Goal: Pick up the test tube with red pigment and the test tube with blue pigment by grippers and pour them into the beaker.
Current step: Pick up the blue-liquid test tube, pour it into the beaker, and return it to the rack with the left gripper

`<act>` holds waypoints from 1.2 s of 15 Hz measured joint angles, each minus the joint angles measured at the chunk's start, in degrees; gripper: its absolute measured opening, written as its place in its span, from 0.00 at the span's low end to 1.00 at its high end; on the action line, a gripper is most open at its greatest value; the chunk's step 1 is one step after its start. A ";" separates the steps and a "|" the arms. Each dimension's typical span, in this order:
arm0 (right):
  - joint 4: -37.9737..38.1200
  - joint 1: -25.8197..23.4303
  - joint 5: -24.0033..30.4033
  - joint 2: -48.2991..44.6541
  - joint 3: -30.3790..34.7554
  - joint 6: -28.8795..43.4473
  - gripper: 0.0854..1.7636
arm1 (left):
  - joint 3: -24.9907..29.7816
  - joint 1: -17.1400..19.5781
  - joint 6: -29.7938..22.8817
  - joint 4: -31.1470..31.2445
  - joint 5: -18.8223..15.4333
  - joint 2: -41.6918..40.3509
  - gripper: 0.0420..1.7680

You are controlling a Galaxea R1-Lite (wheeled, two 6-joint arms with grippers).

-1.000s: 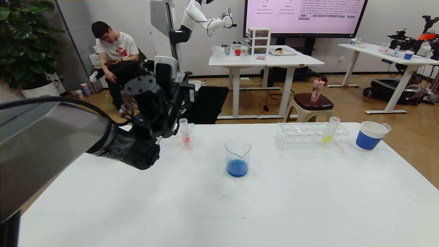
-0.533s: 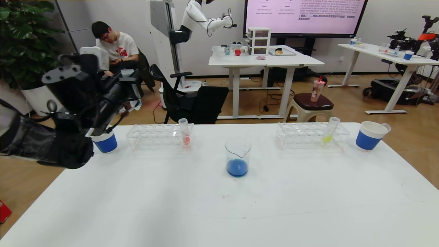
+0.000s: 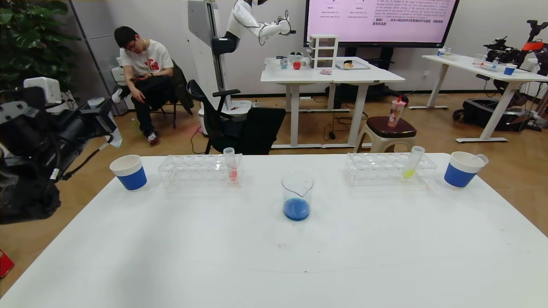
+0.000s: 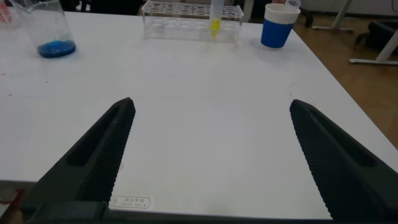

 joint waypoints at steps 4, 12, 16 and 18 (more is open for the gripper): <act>0.00 -0.02 0.02 0.00 0.00 0.00 0.98 | -1.18 2.04 0.37 -4.52 -1.41 7.11 0.28; 0.00 -0.02 0.00 0.00 0.00 0.00 0.98 | -5.24 2.78 0.67 -8.59 -1.33 19.19 0.28; -0.02 -0.02 0.00 0.00 0.00 0.00 0.98 | -6.31 3.12 0.56 -8.64 -1.24 20.72 0.28; 0.00 -0.04 0.02 0.00 0.00 0.00 0.98 | -6.53 3.22 0.48 -8.62 -1.21 20.59 0.28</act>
